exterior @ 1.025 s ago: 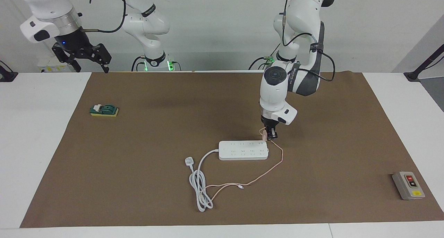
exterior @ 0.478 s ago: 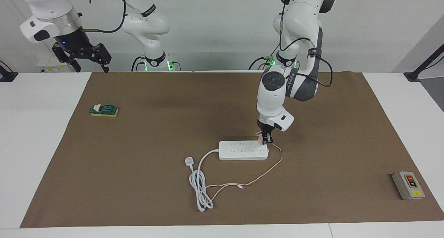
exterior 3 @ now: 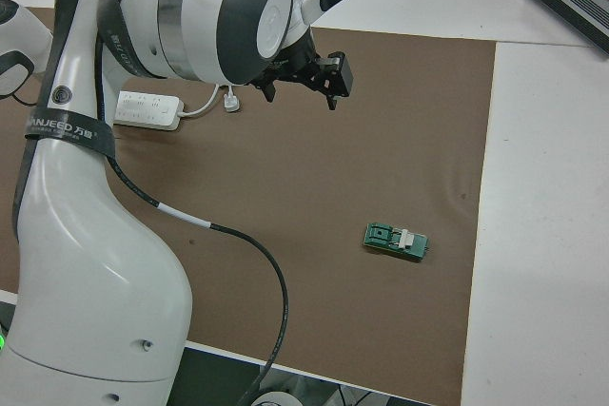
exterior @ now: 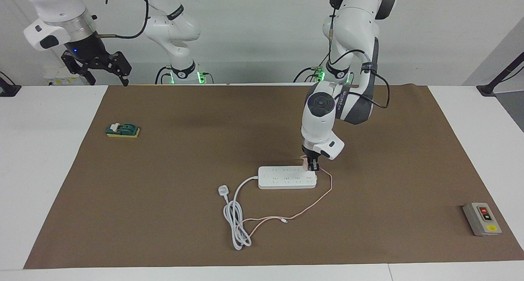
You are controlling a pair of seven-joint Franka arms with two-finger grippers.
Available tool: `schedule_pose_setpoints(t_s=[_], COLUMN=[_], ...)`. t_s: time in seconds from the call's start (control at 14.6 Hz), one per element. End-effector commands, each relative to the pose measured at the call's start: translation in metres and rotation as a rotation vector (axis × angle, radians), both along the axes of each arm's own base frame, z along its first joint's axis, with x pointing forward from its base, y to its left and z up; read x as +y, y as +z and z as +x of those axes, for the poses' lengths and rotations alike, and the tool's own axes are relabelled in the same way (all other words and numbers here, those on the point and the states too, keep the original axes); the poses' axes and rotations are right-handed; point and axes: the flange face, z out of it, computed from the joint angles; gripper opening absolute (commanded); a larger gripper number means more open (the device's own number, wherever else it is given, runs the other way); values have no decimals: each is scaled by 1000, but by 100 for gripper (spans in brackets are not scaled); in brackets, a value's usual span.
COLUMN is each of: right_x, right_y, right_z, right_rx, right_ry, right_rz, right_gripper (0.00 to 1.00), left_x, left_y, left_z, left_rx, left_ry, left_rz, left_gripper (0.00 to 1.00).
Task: Plug charger into power strip
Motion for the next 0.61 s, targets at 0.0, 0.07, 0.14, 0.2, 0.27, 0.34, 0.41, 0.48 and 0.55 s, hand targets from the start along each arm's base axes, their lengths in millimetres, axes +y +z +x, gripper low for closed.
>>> schedule_pose_setpoints(t_s=[0.0,0.07,0.14,0.2,0.27,0.34,0.41,0.48,0.55], right_x=[-2,-1,-3,-3,-3,-3,-3,-3,-2], right_y=[3,2,2,3,2,3,3,3,2], right_z=[-7,-6,-6,-7,-6,-7,-7,-7,-7], right_rx=[-7,-6,-6,-7,-6,-7,-7,-7,-6], right_ry=[15,17,15,17,17,15,17,17,17], right_rz=[-6,-7,-6,-6,-6,-8,-8,-6,-6], right_gripper=[100,100,100,100,100,100,100,100,100], left_x=[-1,-2,0,3,6,7,6,7,7], left_y=[-1,-1,-1,-2,-2,-3,-2,-2,-2], left_z=[3,3,4,6,8,9,9,10,11], left_rx=[26,23,21,22,19,18,16,15,10], left_ry=[-8,-9,-7,-3,2,-7,-8,-7,-8], left_rz=[-12,-14,-15,-14,-16,-19,-21,-25,-28], left_gripper=[0,0,0,0,0,0,0,0,0])
